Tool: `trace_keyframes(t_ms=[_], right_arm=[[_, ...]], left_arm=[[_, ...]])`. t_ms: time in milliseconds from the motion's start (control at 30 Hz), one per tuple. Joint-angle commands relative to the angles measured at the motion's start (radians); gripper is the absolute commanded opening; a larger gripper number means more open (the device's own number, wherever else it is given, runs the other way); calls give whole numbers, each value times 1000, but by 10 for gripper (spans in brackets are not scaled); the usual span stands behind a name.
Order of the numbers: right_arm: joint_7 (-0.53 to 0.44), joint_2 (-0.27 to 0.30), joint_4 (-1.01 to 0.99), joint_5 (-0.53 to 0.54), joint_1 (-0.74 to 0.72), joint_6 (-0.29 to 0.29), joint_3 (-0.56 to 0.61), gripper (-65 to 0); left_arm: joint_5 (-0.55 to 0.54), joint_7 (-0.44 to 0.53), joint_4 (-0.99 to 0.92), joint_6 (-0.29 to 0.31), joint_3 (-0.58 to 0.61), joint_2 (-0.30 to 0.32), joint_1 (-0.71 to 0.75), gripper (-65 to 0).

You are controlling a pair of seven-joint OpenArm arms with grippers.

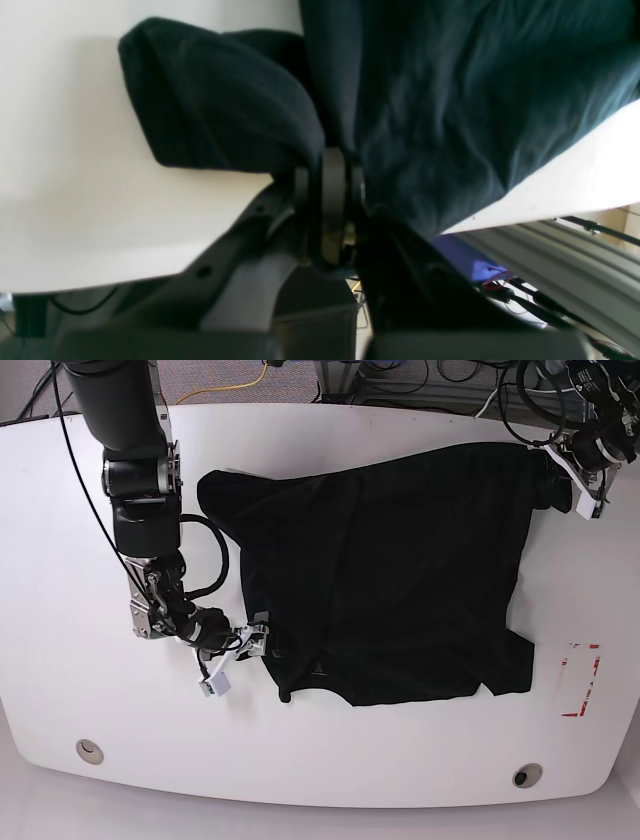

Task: Layout the t-shirt on the table in an organized manner, then fold the t-shirt properly
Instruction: 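Release the right gripper and move it along the shirt's side edge, then grasp the shirt's side edge with the right gripper and pull it outward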

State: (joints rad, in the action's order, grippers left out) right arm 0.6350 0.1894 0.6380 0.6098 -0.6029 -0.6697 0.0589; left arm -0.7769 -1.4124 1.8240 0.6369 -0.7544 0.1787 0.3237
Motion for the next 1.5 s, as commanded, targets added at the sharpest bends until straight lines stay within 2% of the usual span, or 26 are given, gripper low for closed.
trace_keyframes(t_ms=[0,133,167,200,267,300,567,800,1000,1200,1367,1467], right_arm=[[-11,-12,9,17,-33,-11,-1,-92],[-11,-28,9,17,-18,-12,-1,-198],[-11,-41,9,17,-16,-12,-1,-247],[-11,-44,9,17,-16,-12,-1,-265],[-11,-51,9,17,-16,-12,-1,-342],[-11,-52,9,17,-16,-12,-1,-357],[-14,-43,13,17,-19,-5,-4,-626],[-14,35,15,26,2,-8,-9,-640],[-8,101,99,28,107,-11,-80,-642],[44,134,262,28,271,-6,-198,-642],[116,132,423,28,413,-5,-298,-642],[154,126,537,28,501,-5,-348,-640]], left_arm=[[-14,16,20,2,-3,20,-7,-650],[-14,16,20,2,-3,20,-8,-650],[-14,16,20,2,-3,20,-8,-650],[-14,16,20,2,-3,20,-8,-650],[-14,16,20,2,-3,20,-8,-650],[-14,16,20,2,-3,22,-8,-650],[-14,16,18,2,-3,22,-25,-650],[-9,16,15,-2,5,23,-74,-650],[-8,16,13,-4,108,75,-148,-650],[-6,16,13,-5,186,78,-220,-650],[-6,16,13,-5,244,80,-271,-650],[-6,16,13,-5,278,103,-298,-650]])
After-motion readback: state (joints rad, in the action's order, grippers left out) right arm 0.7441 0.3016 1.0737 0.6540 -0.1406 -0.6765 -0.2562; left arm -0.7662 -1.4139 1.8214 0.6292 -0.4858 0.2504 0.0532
